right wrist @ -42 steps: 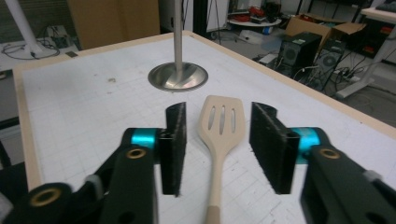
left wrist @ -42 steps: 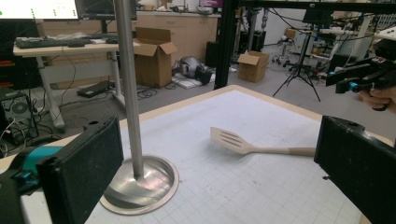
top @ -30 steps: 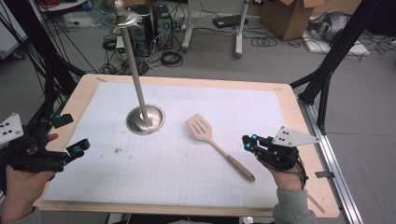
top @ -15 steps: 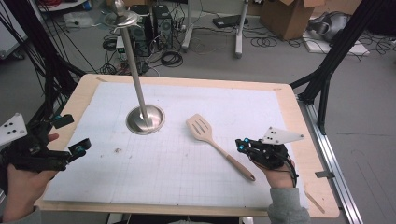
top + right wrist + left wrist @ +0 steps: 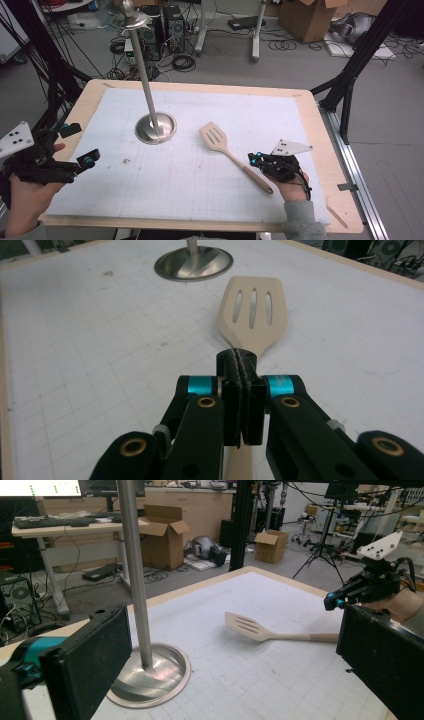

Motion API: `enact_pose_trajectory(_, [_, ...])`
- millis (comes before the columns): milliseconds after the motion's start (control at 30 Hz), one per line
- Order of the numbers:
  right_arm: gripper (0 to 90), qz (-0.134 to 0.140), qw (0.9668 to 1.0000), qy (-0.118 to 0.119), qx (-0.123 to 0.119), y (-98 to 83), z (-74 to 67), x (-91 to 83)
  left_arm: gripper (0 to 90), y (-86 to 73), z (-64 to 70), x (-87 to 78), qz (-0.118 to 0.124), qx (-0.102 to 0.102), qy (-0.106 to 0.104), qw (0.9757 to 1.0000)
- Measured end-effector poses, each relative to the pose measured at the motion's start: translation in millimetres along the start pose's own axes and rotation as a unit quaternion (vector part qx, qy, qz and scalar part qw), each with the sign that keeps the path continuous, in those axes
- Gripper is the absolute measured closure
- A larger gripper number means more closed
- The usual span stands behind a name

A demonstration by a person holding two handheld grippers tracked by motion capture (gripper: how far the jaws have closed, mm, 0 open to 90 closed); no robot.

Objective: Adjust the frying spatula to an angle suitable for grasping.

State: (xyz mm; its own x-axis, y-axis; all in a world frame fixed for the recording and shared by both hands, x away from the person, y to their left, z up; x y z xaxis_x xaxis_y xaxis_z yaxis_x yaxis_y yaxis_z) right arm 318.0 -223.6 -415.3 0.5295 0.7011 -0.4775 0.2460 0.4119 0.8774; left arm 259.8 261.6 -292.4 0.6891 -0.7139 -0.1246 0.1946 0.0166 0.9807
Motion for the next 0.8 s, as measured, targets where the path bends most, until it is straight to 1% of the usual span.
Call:
enact_pose_trajectory(200, [89.7,-0.011,0.9998,0.005,0.013,-8.1,-0.6,7.8,1.8,-0.2,-0.2,-0.1,0.001,-0.001,0.000,1.0000])
enact_pose_trajectory(333, [89.7,-0.019,0.9996,0.012,0.015,-12.1,-0.6,12.0,1.8,-1.0,-1.0,0.5,-0.002,-0.001,0.000,1.0000])
enact_pose_trajectory(367, [89.8,-0.027,0.9993,0.015,0.019,-14.7,-1.4,15.5,1.8,-1.7,-1.2,1.2,-0.003,-0.002,0.001,1.0000])
enact_pose_trajectory(500, [89.7,-0.044,0.9985,0.024,0.023,-20.2,-3.3,21.9,1.8,-2.6,-1.0,2.5,-0.005,-0.002,0.000,1.0000])
enact_pose_trajectory(633, [89.8,-0.068,0.9973,0.023,0.016,-25.0,-4.8,28.1,1.8,-2.9,-0.9,2.9,-0.007,-0.002,0.000,1.0000])
enact_pose_trajectory(800, [89.8,-0.078,0.9965,0.026,0.011,-26.9,-6.3,31.4,1.8,-3.7,-1.1,3.8,-0.007,-0.003,0.001,1.0000])
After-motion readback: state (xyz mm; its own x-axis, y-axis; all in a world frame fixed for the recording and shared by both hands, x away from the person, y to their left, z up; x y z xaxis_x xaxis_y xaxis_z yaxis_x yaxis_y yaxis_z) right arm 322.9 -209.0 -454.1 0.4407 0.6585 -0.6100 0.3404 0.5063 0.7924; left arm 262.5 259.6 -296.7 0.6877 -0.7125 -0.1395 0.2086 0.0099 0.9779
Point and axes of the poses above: each handheld gripper's, and its own axes: x roughly forward along the jaws, y roughly out of its top, z roughly to its right, the point moved 5 cm from there along x, roughly forward along the jaws, and after that the axes turned 6 degrees about -x, right-handed, at the moved point
